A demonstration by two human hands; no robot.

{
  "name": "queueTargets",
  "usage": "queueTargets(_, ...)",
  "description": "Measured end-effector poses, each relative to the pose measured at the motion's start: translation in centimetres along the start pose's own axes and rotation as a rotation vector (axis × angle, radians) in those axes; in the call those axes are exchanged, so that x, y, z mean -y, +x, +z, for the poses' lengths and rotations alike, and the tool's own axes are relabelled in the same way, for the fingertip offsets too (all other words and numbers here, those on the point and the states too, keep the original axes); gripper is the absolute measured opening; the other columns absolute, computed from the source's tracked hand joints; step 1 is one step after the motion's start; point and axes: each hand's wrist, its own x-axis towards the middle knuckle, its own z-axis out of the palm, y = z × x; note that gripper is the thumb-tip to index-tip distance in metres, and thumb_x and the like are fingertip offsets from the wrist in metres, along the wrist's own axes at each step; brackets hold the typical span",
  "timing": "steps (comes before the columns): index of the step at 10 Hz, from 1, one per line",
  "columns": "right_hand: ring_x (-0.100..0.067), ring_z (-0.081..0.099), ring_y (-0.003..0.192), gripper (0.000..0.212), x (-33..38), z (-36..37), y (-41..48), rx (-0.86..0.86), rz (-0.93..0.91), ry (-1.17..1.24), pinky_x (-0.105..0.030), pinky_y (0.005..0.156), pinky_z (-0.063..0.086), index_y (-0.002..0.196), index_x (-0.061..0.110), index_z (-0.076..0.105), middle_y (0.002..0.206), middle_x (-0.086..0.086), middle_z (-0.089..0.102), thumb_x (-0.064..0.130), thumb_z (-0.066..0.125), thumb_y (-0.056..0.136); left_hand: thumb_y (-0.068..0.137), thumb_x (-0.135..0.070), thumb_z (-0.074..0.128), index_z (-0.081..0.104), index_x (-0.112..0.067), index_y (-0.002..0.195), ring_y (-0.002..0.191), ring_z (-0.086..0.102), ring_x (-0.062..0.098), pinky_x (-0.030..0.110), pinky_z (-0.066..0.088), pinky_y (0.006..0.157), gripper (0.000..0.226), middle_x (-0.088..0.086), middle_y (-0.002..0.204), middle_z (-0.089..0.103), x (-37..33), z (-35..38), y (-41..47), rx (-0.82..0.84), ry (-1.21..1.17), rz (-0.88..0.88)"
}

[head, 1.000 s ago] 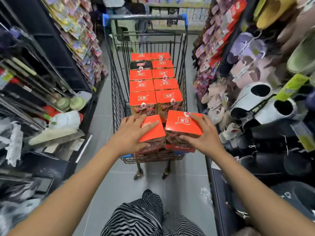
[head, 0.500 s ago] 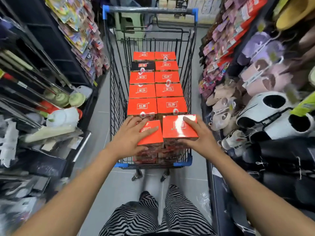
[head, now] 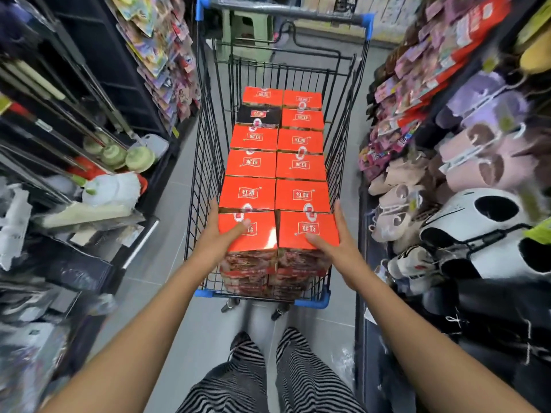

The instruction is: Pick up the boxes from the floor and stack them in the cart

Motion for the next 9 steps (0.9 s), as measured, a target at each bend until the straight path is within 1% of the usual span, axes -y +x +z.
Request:
queueTargets(1, -0.016, 0.034, 0.141, 0.103, -0.4, 0.2, 0.5, 0.012, -0.020, 0.024, -0.056, 0.110, 0.035, 0.135, 0.072, 0.012, 0.156, 0.017, 0.026, 0.067, 0.081, 0.059, 0.058, -0.070, 0.076, 0.019, -0.048, 0.145, 0.117, 0.059, 0.024, 0.043, 0.060, 0.067, 0.107, -0.008, 0.148, 0.040, -0.2, 0.1, 0.6, 0.008, -0.039, 0.035)
queueTargets(2, -0.015, 0.032, 0.142, 0.104, -0.6, 0.3, 0.7, 0.047, -0.005, 0.035, -0.056, 0.111, 0.034, 0.136, 0.071, 0.010, 0.157, 0.018, 0.022, 0.067, 0.080, 0.060, 0.059, -0.065, 0.077, 0.023, -0.048, 0.145, 0.107, 0.065, 0.021, 0.034, 0.059, 0.059, 0.104, -0.003, 0.149, 0.039, 0.2, 0.0, 1.0, -0.016, -0.065, 0.063)
queueTargets(3, -0.014, 0.032, 0.142, 0.103, -0.7, 0.5, 0.8, 0.043, -0.006, 0.053, -0.053, 0.112, 0.033, 0.137, 0.070, 0.010, 0.157, 0.020, 0.021, 0.067, 0.079, 0.060, 0.065, -0.050, 0.081, 0.034, -0.041, 0.144, 0.090, 0.070, 0.008, 0.024, 0.057, 0.055, 0.093, -0.001, 0.143, 0.048, 0.1, 0.1, 1.0, -0.080, -0.116, 0.077)
queueTargets(4, -0.012, 0.034, 0.140, 0.103, -0.8, 0.6, 0.9, 0.036, -0.009, 0.079, -0.050, 0.113, 0.033, 0.136, 0.071, 0.011, 0.157, 0.020, 0.022, 0.067, 0.079, 0.059, 0.078, -0.026, 0.077, 0.036, -0.032, 0.146, 0.083, 0.065, -0.010, 0.009, 0.049, 0.051, 0.079, -0.004, 0.133, 0.056, -0.3, 0.5, 1.0, -0.119, -0.123, 0.088)
queueTargets(5, -0.013, 0.035, 0.139, 0.101, -0.9, 0.6, 1.0, 0.036, 0.008, 0.114, -0.051, 0.113, 0.034, 0.136, 0.070, 0.013, 0.156, 0.018, 0.023, 0.066, 0.080, 0.060, 0.081, -0.024, 0.074, 0.036, -0.030, 0.146, 0.086, 0.063, -0.007, 0.007, 0.048, 0.053, 0.075, -0.006, 0.129, 0.057, -0.9, 0.8, 0.6, -0.129, -0.115, 0.083)
queueTargets(6, -0.011, 0.032, 0.141, 0.092, -0.8, 0.3, 0.8, 0.027, -0.005, 0.110, -0.050, 0.114, 0.032, 0.134, 0.070, 0.021, 0.155, 0.021, 0.024, 0.063, 0.078, 0.063, 0.075, -0.039, 0.078, 0.036, -0.033, 0.145, 0.107, 0.060, 0.004, 0.027, 0.056, 0.084, 0.081, -0.010, 0.131, 0.056, -1.4, 0.6, 0.2, -0.122, -0.117, 0.068)
queueTargets(7, -0.011, 0.038, 0.137, 0.078, 0.0, -0.1, 1.0, -0.046, -0.046, 0.074, -0.049, 0.112, 0.035, 0.133, 0.058, 0.036, 0.151, 0.016, 0.035, 0.067, 0.072, 0.064, 0.065, -0.061, 0.077, 0.037, -0.040, 0.142, 0.117, 0.058, 0.012, 0.044, 0.046, 0.102, 0.090, -0.013, 0.131, 0.058, -1.5, -0.1, 0.0, -0.067, -0.029, 0.062)
queueTargets(8, -0.017, 0.043, 0.132, 0.069, 2.1, -0.1, 1.9, -0.187, -0.093, -0.077, -0.047, 0.111, 0.036, 0.137, 0.031, 0.046, 0.142, 0.004, 0.047, 0.055, 0.069, 0.077, 0.074, -0.063, 0.071, 0.037, -0.036, 0.144, 0.121, 0.054, 0.011, 0.041, 0.040, 0.105, 0.083, -0.015, 0.137, 0.052, -2.6, -0.6, -0.5, -0.096, 0.029, 0.038)
queueTargets(9, -0.024, 0.037, 0.134, 0.055, 5.1, 0.7, 3.1, -0.235, -0.214, -0.351, -0.042, 0.113, 0.030, 0.137, 0.019, 0.048, 0.141, -0.005, 0.047, 0.039, 0.064, 0.089, 0.086, -0.054, 0.060, 0.026, -0.021, 0.151, 0.135, 0.040, 0.023, 0.037, 0.031, 0.109, 0.081, 0.002, 0.150, 0.038, -4.4, -1.2, -1.6, -0.272, 0.216, 0.012)
